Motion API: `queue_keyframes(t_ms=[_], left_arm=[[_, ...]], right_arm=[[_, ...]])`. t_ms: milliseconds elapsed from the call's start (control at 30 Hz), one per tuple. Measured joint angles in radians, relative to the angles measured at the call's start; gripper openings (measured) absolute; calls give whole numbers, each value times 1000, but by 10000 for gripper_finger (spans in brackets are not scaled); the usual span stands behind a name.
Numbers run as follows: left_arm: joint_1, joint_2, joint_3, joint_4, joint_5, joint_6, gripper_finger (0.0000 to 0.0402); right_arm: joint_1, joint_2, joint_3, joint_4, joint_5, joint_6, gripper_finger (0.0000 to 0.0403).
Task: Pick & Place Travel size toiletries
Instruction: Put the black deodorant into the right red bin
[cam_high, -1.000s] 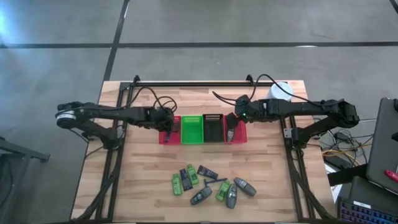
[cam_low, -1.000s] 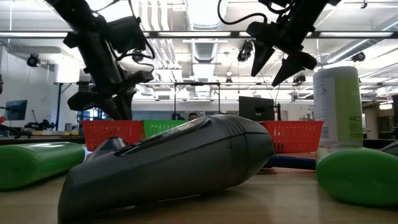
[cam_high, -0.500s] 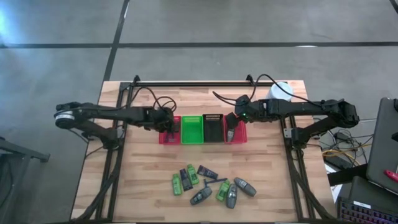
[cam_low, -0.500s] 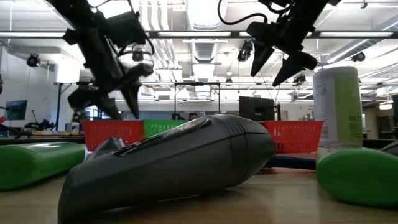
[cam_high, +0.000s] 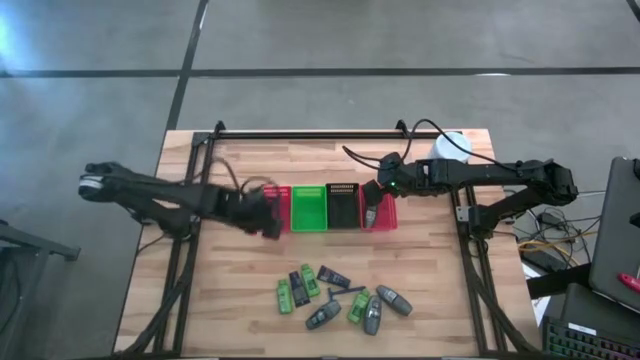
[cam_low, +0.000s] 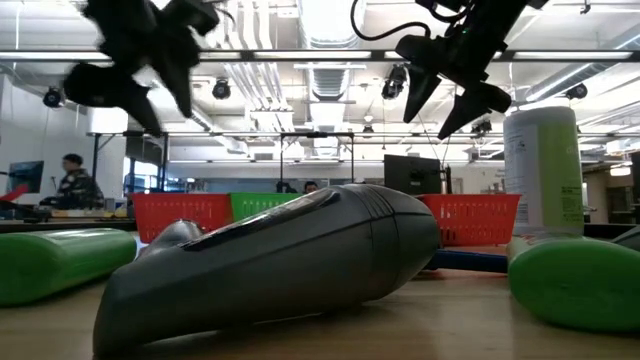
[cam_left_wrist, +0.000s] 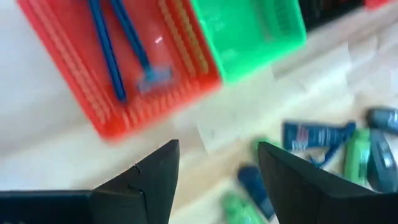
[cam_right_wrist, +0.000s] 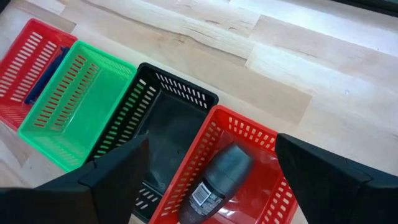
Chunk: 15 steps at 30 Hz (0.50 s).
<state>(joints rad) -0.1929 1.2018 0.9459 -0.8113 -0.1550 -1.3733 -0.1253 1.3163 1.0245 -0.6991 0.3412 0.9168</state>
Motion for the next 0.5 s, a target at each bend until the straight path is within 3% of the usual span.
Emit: queue_keyframes(t_ms=[233,500], left_arm=[[-187,0,-2,-2,-80,-263,239],[-279,66,-3,51,-93,-382,245]], right_arm=[[1,0,0,1,0,-8,356],[1,0,0,-2,-8,-19,363]])
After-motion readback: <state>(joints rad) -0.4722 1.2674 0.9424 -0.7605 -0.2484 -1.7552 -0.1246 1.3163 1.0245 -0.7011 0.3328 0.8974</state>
